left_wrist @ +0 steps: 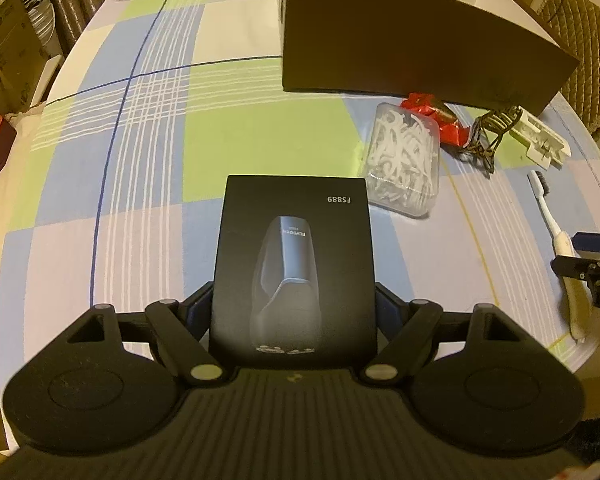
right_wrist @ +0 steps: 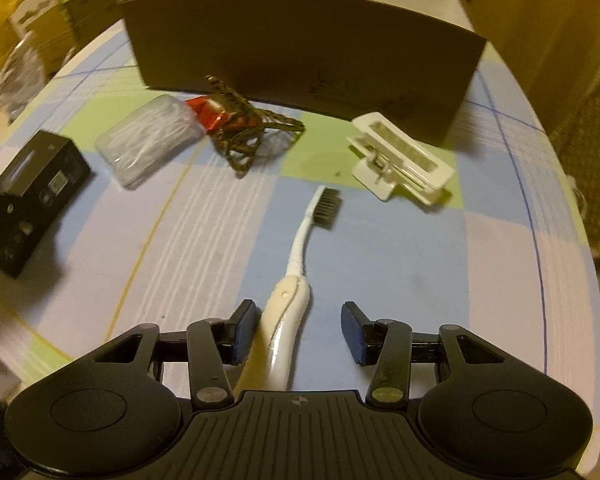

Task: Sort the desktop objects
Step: 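Grasp the white toothbrush handle with the right tool while left holds the black box, then carry the black box and toothbrush with both tools over the brown box, then lower the black box into the box and open left tool while right releases toothbrush, then withdraw both tools from the box back toward the remaining table items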

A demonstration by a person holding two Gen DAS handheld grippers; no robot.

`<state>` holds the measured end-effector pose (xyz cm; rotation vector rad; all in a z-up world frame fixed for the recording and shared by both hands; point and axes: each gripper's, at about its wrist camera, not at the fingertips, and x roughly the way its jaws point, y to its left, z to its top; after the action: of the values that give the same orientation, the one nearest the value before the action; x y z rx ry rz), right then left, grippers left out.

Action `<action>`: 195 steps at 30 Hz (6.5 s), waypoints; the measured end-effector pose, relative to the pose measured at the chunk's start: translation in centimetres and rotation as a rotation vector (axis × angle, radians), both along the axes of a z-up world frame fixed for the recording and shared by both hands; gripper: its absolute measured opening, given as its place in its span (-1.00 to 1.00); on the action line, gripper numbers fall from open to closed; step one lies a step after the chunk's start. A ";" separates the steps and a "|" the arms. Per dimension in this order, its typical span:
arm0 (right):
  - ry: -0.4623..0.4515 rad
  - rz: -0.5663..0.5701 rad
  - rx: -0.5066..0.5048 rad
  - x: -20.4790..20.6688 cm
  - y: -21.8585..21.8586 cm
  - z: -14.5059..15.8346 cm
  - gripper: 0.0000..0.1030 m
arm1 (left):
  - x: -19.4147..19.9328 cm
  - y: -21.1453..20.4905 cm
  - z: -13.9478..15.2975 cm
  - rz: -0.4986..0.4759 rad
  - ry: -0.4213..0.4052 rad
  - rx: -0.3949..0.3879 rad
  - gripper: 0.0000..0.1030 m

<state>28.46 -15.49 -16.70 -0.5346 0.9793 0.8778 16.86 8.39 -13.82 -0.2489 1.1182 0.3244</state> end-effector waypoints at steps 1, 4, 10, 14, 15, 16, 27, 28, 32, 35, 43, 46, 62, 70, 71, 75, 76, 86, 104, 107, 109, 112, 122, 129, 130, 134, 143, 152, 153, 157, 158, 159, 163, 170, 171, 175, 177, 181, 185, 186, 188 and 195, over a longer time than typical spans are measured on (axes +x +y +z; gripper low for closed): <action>-0.002 -0.012 0.004 -0.2 0.0 0.0 -0.16 | 0.1 0.0 -0.1 -0.006 0.005 0.001 0.51; -0.011 -0.026 0.016 -0.5 -0.1 0.0 -0.24 | 0.5 0.1 -0.7 -0.007 0.019 -0.007 0.51; -0.026 0.003 0.033 -1.3 0.4 0.0 -0.64 | 1.2 -0.3 -1.8 -0.055 0.042 0.039 0.51; -0.018 -0.004 0.035 -1.5 0.5 0.0 -0.67 | 1.3 -0.2 -1.8 -0.070 0.036 0.041 0.48; -0.014 -0.004 0.033 -1.5 0.5 0.0 -0.67 | 1.3 -0.2 -1.8 -0.073 0.036 0.041 0.48; -0.012 -0.005 0.031 -1.6 0.5 0.0 -0.67 | 1.3 -0.2 -1.8 -0.075 0.034 0.039 0.48; 0.014 -0.023 0.037 -1.4 0.1 0.2 -0.67 | 0.7 0.8 -1.2 -0.070 0.023 0.022 0.48; 0.020 -0.032 0.046 -1.2 -0.1 0.4 -0.67 | 0.7 1.0 -1.0 -0.066 0.019 0.021 0.48; 0.015 -0.062 0.084 -0.2 -1.0 1.8 -0.67 | 0.3 1.8 0.3 -0.046 -0.009 0.023 0.48; 0.017 -0.089 0.126 0.8 -1.5 3.3 -0.67 | 0.2 2.4 1.4 -0.034 -0.037 0.030 0.48; 0.017 -0.103 0.245 3.7 -1.5 7.6 -0.67 | 0.9 3.9 5.5 -0.037 -0.131 0.045 0.48; 0.002 -0.091 0.282 5.1 -0.8 9.3 -0.67 | 1.9 4.5 7.1 -0.048 -0.169 0.060 0.48; -0.064 -0.034 0.401 13.9 7.6 14.9 -0.67 | 13.8 7.2 14.2 -0.167 -0.356 0.111 0.48; -0.063 -0.032 0.368 17.6 11.9 14.5 -0.67 | 21.7 7.1 14.4 -0.204 -0.362 0.063 0.48; -0.063 -0.036 0.357 18.0 12.2 14.1 -0.67 | 22.7 7.0 14.1 -0.206 -0.354 0.057 0.48; -0.057 -0.057 0.308 19.5 13.4 12.4 -0.67 | 25.6 6.9 12.6 -0.214 -0.313 0.037 0.48; -0.053 -0.065 0.295 20.0 13.7 11.9 -0.67 | 26.3 6.9 12.0 -0.217 -0.300 0.029 0.48; -0.023 -0.096 0.206 22.5 14.8 8.3 -0.67 | 30.5 6.6 6.6 -0.235 -0.171 0.015 0.48; -0.005 -0.107 0.144 24.7 16.5 6.3 -0.67 | 34.4 7.0 3.5 -0.224 -0.084 0.112 0.42; -0.008 -0.109 0.138 24.9 16.8 6.1 -0.67 | 34.5 7.3 3.7 -0.210 -0.094 0.099 0.40; -0.012 -0.109 0.135 25.1 17.1 6.0 -0.67 | 34.6 7.4 3.9 -0.207 -0.096 0.102 0.40; -0.019 -0.107 0.130 25.2 17.4 5.9 -0.67 | 34.5 7.5 4.1 -0.209 -0.101 0.102 0.40; -0.050 -0.091 0.174 25.0 17.3 6.2 0.10 | 33.4 7.7 5.0 -0.180 -0.133 0.087 0.50; -0.111 -0.023 0.201 22.6 16.5 7.9 0.64 | 32.1 7.4 6.3 -0.170 -0.164 0.085 0.67; -0.112 -0.025 0.206 22.3 16.2 8.1 0.70 | 31.9 7.3 6.5 -0.167 -0.165 0.091 0.73; -0.102 -0.040 0.219 21.5 15.2 8.7 0.82 | 31.1 6.8 7.5 -0.164 -0.182 0.113 0.79; -0.103 -0.107 0.267 20.0 12.8 10.1 0.96 | 27.9 5.4 9.9 -0.177 -0.256 0.162 0.92; -0.094 -0.161 0.310 17.2 9.9 11.3 0.96 | 22.9 3.5 11.7 -0.193 -0.385 0.319 0.98; -0.096 -0.159 0.312 16.9 9.7 11.4 0.96 | 22.3 3.1 11.9 -0.200 -0.394 0.341 0.98; -0.122 -0.156 0.325 15.4 8.8 12.0 0.96 | 20.3 2.3 12.6 -0.200 -0.416 0.372 0.98; -0.121 -0.157 0.332 15.0 8.5 12.2 0.96 | 19.8 2.1 12.7 -0.195 -0.420 0.368 0.98; -0.118 -0.156 0.337 14.7 8.3 12.4 0.96 | 19.2 1.9 13.0 -0.186 -0.424 0.363 0.98; -0.124 -0.146 0.350 13.0 7.4 13.0 0.96 | 17.2 1.1 13.8 -0.168 -0.419 0.370 0.98; -0.112 -0.127 0.363 10.2 5.5 13.9 0.96 | 13.4 -0.6 15.4 -0.121 -0.434 0.357 0.98; -0.110 -0.126 0.364 9.9 5.2 14.0 0.96 | 12.8 -0.9 15.6 -0.114 -0.435 0.349 0.98; -0.108 -0.112 0.362 8.7 4.1 14.4 0.96 | 10.9 -2.2 16.2 -0.099 -0.429 0.317 0.98; -0.111 -0.107 0.359 8.4 3.6 14.6 0.96 | 10.2 -2.8 16.4 -0.086 -0.416 0.305 0.98; -0.106 -0.096 0.361 7.6 2.5 15.1 0.96 | 9.0 -3.9 16.5 -0.064 -0.397 0.295 0.98; -0.102 -0.089 0.366 7.0 1.3 15.4 0.96 | 7.8 -4.9 16.4 -0.056 -0.379 0.280 0.98; -0.101 -0.087 0.367 6.9 1.0 15.4 0.96 | 7.6 -5.1 16.4 -0.053 -0.373 0.277 0.98; -0.100 -0.077 0.366 6.6 0.6 15.5 0.96 | 7.2 -5.5 16.4 -0.045 -0.366 0.270 0.98; -0.105 -0.042 0.357 5.5 -0.5 15.4 0.96 | 6.0 -7.3 15.9 -0.040 -0.337 0.249 0.98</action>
<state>33.91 -16.02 -1.32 -0.2514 0.7148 0.9515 22.88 1.14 2.08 -0.0569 0.7407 0.3674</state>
